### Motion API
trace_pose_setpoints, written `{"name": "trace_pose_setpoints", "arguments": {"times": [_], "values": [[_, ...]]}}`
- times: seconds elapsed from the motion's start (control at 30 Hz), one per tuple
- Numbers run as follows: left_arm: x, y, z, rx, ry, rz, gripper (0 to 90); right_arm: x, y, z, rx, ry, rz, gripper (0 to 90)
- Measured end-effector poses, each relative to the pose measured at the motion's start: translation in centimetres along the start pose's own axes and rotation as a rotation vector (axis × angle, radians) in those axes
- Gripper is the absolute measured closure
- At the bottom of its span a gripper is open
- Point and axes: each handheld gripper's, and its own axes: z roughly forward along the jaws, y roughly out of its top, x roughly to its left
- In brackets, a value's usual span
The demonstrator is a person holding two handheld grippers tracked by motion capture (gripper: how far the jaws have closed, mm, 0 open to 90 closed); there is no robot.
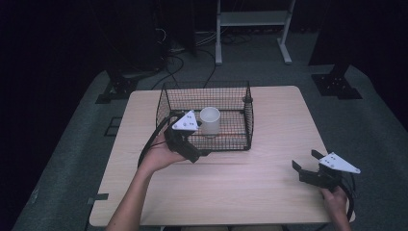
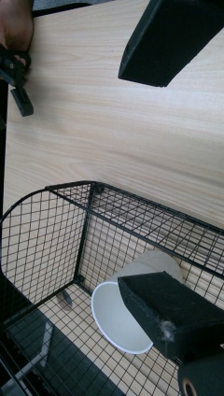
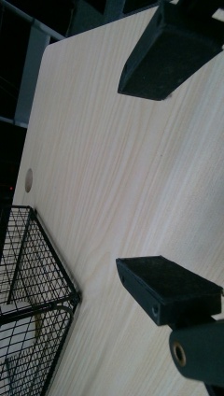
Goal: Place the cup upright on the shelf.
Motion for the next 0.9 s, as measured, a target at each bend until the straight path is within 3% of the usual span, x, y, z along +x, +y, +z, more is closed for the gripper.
{"name": "trace_pose_setpoints", "arguments": {"times": [0.33,0.53,0.9], "values": [[-1.0,-1.2,-0.3,-0.013,-0.008,-0.017,2.5,0.0,0.0,0.0,0.002,-0.001,0.001,13.1],[-1.8,-1.4,-0.1,-0.005,-0.013,0.001,2.5,0.0,0.0,0.0,0.001,-0.001,0.0,13.1],[-2.7,-2.5,-0.4,-0.021,-0.013,-0.011,2.5,0.0,0.0,0.0,0.001,-0.002,0.001,13.1]]}}
